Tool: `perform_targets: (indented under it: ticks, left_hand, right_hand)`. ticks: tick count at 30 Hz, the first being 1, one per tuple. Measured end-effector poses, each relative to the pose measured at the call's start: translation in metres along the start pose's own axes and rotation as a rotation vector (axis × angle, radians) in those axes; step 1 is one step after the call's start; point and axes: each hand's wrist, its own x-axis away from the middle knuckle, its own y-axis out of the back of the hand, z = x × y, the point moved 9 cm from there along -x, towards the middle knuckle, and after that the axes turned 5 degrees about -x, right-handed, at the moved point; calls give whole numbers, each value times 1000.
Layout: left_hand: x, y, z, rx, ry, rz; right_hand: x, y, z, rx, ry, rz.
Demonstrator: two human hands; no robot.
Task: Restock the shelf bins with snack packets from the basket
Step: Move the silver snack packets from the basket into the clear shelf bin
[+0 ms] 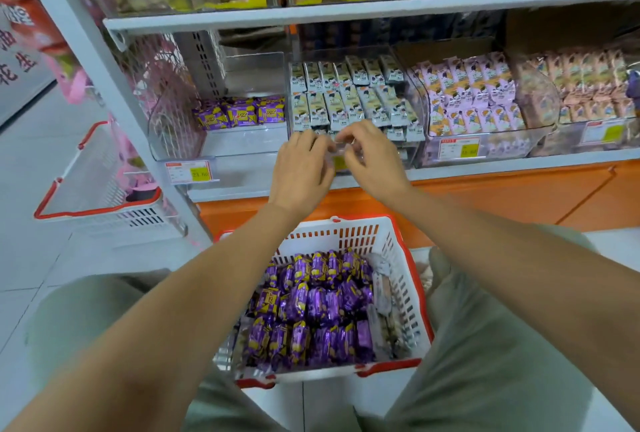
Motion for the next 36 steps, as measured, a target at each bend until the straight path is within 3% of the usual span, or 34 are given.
perform_targets:
  ticks: [3, 7, 10, 13, 17, 21, 31, 36]
  left_hand:
    - [40, -30, 11, 49, 98, 155]
    - [102, -85, 20, 169, 262, 481]
    - [149, -130, 21, 218, 378, 783]
    - [188, -171, 14, 271, 424, 1008]
    - [211, -213, -3, 398, 443, 1133]
    - [217, -246, -29, 501, 506, 1251]
    - [224, -304, -72, 599, 798, 1296]
    - [219, -312, -73, 441, 692, 1295]
  right_hand:
    - [31, -39, -16, 101, -114, 182]
    - [93, -89, -64, 343, -320, 616]
    - [138, -109, -97, 605, -334, 861]
    - [159, -106, -127, 698, -374, 827]
    - [170, -89, -164, 645, -492, 738]
    - [197, -88, -191, 495, -564, 754]
    - [219, -94, -203, 196, -507, 596]
    - [221, -99, -209, 194, -489, 557]
